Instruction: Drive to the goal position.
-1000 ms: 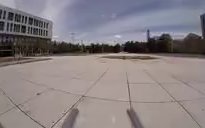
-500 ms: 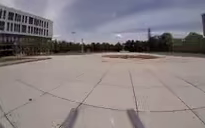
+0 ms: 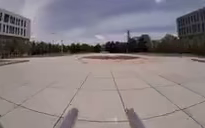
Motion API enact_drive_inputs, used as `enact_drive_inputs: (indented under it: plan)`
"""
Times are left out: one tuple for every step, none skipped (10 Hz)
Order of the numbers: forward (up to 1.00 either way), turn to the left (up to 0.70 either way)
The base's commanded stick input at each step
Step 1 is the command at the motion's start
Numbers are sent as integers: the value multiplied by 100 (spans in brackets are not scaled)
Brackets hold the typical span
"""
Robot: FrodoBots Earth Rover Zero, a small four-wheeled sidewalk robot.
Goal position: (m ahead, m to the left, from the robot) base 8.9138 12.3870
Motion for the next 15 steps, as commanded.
enact_drive_inputs:
  plan:
    - [50,0]
    - [50,0]
    - [50,0]
    - [50,0]
    - [50,15]
    - [50,40]
    - [50,50]
    - [50,41]
    - [50,0]
    - [50,0]
    - [50,0]
    - [50,0]
    - [50,0]
    - [50,0]
    - [50,0]
